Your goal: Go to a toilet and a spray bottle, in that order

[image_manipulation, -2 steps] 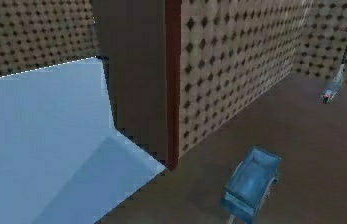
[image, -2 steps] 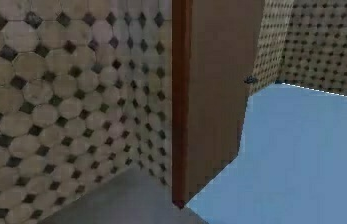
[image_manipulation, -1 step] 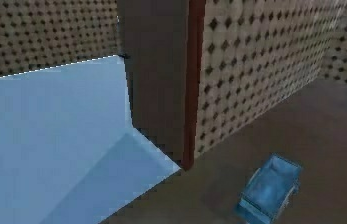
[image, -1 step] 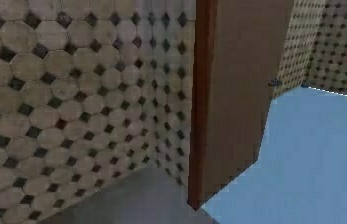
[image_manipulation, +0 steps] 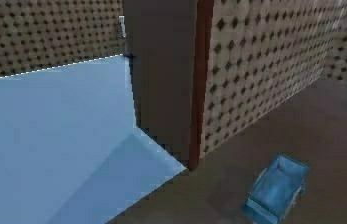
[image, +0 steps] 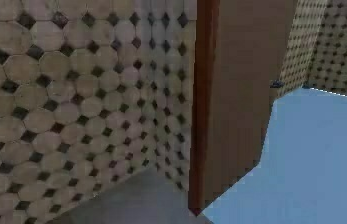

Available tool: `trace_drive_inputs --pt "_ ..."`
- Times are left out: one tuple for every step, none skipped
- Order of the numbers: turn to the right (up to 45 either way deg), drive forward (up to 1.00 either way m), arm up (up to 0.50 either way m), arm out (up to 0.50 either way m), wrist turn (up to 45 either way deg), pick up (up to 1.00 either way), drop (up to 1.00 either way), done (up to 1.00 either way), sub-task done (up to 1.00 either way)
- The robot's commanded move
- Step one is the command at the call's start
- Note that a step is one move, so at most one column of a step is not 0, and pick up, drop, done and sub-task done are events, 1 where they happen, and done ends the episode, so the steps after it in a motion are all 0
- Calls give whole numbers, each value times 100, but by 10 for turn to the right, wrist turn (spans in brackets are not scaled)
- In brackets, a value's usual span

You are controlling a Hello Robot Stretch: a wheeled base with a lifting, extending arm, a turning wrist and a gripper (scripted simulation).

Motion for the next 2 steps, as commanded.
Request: trace_drive_inputs --pt "450 0 0 0 0 0 0 0 0" --pt "270 0 0 0 0 0 0 0 0"
